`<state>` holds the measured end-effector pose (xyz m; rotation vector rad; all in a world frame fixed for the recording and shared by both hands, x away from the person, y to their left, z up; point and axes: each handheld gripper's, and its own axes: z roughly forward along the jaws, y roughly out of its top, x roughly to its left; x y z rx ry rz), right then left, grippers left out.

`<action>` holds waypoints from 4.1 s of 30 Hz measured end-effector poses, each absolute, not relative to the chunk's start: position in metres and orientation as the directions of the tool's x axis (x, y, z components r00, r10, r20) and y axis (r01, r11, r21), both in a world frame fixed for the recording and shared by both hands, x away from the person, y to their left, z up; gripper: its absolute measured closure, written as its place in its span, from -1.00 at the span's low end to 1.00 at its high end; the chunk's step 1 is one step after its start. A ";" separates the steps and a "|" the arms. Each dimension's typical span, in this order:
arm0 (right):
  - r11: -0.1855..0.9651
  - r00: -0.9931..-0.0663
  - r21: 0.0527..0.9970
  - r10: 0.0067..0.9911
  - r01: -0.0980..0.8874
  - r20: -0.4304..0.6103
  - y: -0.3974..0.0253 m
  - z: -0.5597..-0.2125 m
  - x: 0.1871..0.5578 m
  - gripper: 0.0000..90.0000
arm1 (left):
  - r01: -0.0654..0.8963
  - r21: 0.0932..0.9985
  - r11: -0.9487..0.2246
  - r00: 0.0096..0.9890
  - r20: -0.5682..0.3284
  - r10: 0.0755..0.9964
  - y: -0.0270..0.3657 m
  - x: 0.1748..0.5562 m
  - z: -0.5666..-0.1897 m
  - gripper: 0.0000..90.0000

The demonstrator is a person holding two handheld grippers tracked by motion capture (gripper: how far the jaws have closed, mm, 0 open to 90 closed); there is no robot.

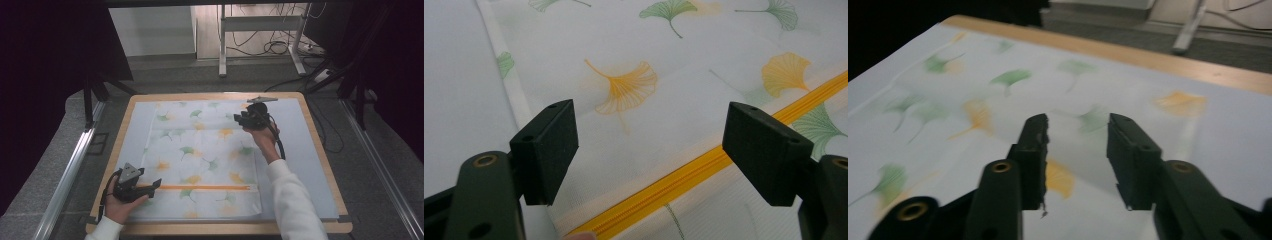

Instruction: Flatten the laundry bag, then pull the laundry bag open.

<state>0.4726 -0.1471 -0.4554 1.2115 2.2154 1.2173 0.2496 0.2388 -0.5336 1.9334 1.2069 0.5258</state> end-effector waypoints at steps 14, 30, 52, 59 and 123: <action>0.485 -0.718 0.682 0.690 0.547 0.086 -0.089 -0.514 0.464 0.97 | 0.561 0.791 -0.245 0.465 -0.055 0.884 0.240 0.249 -0.534 -0.52; 0.370 -0.600 0.693 0.792 0.618 0.112 -0.085 -0.527 0.516 0.97 | 0.562 0.791 -0.243 0.461 -0.056 0.886 0.241 0.250 -0.534 -0.52; 0.355 -0.636 0.752 0.764 0.556 0.110 -0.146 -0.474 0.455 0.97 | 0.535 0.824 -0.187 0.463 -0.101 0.880 0.240 0.245 -0.529 -0.54; 0.371 -0.681 0.768 0.724 0.522 0.113 -0.180 -0.470 0.398 0.97 | 0.472 0.862 -0.182 0.478 -0.076 0.875 0.229 0.238 -0.514 -0.51; 0.525 -0.791 0.699 0.604 0.485 0.096 -0.198 -0.515 0.253 0.97 | 0.461 0.837 -0.294 0.643 -0.087 0.761 0.138 0.272 -0.493 -0.51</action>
